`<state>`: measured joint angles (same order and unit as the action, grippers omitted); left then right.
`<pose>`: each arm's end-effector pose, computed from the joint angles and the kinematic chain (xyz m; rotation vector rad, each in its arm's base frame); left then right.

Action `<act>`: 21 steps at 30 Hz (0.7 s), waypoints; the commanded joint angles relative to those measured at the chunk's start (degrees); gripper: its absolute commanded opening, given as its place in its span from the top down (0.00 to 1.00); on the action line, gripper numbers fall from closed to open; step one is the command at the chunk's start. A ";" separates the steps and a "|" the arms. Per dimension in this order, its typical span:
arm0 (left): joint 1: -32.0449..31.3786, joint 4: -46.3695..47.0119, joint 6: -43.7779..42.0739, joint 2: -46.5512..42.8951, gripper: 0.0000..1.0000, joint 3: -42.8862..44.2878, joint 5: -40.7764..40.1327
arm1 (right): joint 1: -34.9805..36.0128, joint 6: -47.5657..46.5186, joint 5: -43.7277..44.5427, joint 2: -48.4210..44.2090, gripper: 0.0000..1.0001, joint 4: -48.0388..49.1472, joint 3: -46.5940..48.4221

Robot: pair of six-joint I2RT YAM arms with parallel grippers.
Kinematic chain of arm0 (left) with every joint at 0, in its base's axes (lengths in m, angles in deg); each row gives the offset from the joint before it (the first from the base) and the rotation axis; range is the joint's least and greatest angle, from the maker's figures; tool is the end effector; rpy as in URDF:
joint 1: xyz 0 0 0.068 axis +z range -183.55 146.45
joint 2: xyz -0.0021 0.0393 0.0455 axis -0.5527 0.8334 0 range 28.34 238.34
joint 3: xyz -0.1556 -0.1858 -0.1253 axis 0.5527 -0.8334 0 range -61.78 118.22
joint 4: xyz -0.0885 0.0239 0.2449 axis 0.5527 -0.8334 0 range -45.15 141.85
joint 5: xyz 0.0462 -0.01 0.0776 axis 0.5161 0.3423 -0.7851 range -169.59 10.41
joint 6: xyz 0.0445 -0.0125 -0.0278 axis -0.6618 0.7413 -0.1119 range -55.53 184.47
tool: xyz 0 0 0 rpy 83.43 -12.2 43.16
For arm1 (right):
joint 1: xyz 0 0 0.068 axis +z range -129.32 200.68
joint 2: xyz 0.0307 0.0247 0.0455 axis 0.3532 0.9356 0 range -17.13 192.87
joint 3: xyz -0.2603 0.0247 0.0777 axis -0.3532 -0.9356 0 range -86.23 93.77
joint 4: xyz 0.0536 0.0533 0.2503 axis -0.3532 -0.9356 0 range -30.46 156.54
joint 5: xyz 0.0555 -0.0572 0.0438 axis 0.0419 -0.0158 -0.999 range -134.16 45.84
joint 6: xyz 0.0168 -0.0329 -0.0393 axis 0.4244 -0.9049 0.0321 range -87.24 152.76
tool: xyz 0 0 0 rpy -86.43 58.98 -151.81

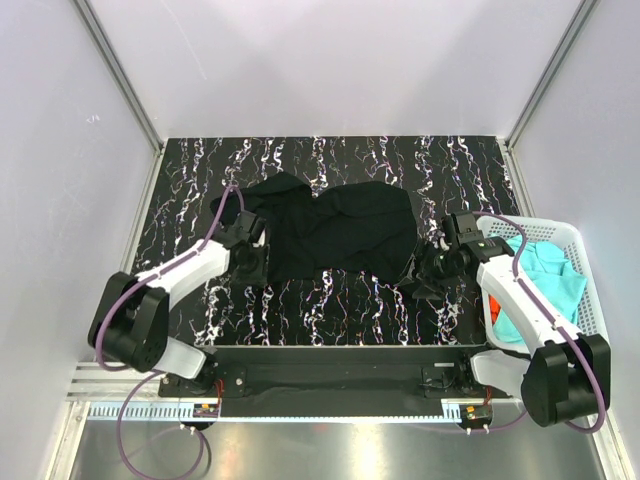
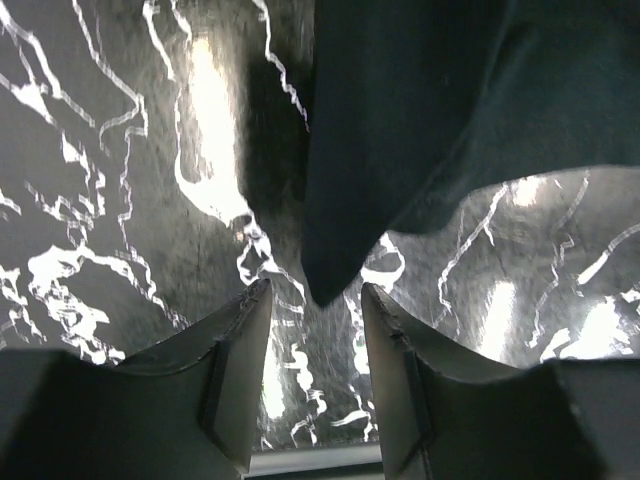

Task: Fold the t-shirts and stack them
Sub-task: Flatten the tshirt out

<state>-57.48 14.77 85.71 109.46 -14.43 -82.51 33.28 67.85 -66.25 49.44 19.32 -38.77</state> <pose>0.2313 -0.1006 0.1846 0.0540 2.8110 -0.1161 0.2012 0.0587 0.2342 0.4377 2.7941 0.7440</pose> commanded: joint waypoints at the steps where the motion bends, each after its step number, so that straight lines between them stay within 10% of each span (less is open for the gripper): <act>1: -0.25 4.38 -2.78 2.10 0.55 3.36 -2.35 | 0.23 1.04 -1.12 -1.35 0.37 1.61 -1.23; 12: -0.25 5.88 -3.48 8.17 0.66 4.24 -0.78 | 0.14 -3.01 4.42 3.13 0.37 0.99 -0.79; 21: -0.25 5.00 0.12 3.88 1.00 3.54 2.57 | 0.14 10.13 10.14 4.54 0.37 2.30 -0.43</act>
<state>-57.52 18.79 83.96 117.48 -11.54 -81.68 33.28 69.54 -59.49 54.20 19.84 -40.10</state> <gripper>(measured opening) 0.015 0.633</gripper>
